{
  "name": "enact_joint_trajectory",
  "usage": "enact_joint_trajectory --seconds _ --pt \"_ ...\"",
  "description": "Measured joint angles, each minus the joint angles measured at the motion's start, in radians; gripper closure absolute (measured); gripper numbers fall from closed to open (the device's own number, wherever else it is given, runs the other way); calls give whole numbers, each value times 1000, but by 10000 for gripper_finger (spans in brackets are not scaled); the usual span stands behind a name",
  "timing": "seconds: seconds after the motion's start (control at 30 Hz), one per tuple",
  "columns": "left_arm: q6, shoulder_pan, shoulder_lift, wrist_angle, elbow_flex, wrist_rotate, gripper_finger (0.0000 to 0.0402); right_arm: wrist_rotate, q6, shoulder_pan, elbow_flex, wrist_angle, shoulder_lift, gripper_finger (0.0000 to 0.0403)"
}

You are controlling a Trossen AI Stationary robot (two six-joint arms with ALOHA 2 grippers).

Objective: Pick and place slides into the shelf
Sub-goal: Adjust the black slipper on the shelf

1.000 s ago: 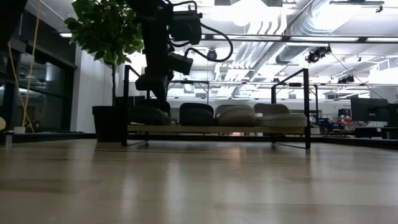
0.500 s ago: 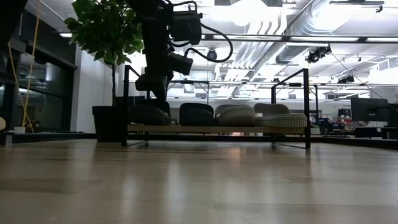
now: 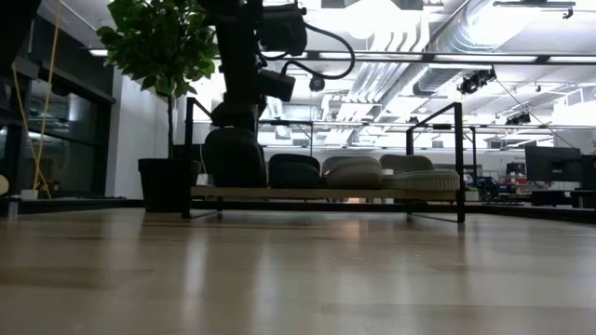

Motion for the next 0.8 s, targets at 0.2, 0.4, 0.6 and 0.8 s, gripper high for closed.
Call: enact_joint_trajectory --seconds 0.2,0.4,0.6,0.8 --pt "1 2 0 3 0 0 397 0 0 0 0 0 0 289" --pt "1 2 0 4 0 -1 397 0 3 0 0 0 0 289" --pt "9 19 0 5 0 -2 397 0 3 0 0 0 0 289" --pt "9 28 0 5 -1 -1 396 0 3 0 0 0 0 289"
